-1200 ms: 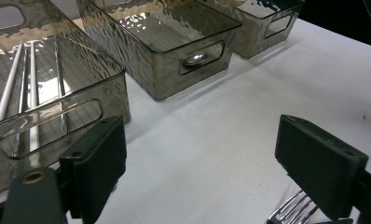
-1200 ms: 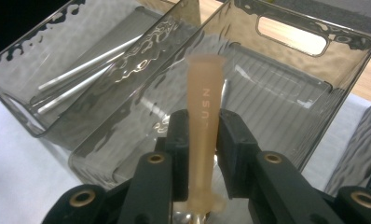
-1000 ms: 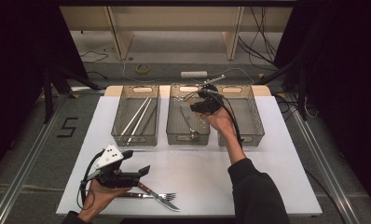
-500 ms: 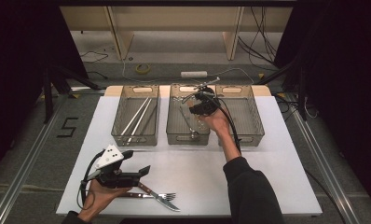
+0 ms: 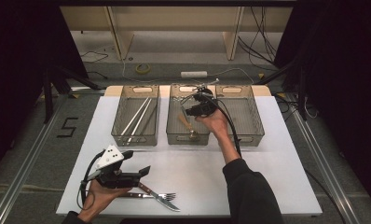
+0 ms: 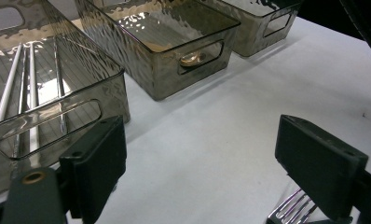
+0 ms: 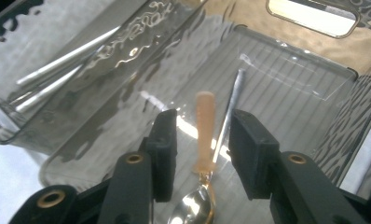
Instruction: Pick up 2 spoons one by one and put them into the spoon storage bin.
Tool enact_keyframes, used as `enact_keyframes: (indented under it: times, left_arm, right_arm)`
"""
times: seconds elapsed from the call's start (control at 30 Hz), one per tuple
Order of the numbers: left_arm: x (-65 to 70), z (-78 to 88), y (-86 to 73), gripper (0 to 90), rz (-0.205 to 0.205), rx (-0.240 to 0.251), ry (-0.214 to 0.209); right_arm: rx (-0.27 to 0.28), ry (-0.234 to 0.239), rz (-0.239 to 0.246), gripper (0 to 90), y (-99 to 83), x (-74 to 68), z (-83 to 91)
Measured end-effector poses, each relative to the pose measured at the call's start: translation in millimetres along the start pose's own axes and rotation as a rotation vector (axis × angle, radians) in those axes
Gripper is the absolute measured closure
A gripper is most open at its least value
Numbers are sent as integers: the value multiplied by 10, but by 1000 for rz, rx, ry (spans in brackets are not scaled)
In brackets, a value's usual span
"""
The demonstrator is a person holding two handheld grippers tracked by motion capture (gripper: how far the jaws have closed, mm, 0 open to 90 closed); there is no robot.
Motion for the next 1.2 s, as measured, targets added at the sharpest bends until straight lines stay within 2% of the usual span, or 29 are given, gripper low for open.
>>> enact_keyframes:
  times: [0.1,0.4,0.53,0.73,1.0,1.2]
  left_arm:
    - [0,0,0,161,-1,-1,0]
    - [1,-12,-2,161,-3,-8,1]
    - [-5,-11,-2,160,-5,-15,0]
    - [-7,-15,-3,161,3,-11,1]
    - [-16,-15,-4,161,4,-17,3]
    - [-19,-17,-4,161,6,-17,3]
  right_arm:
    - [9,21,-7,592,-5,0,50]
    - [64,103,33,451,-104,-87,351]
    - [80,113,61,413,-194,-126,496]
    - [118,138,75,381,-363,-127,678]
    - [167,178,60,350,-625,-151,866]
    - [198,185,61,337,-783,-156,970]
Point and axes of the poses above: each handheld gripper's, and its own axes: z roughly backward along the jaws, y roughly out of its top, x roughly to its right, the point moved 1 cm from there along -z, roughly forward along the jaws, and after that the axes turned 13 degrees about -y, right-handed, at the moved point
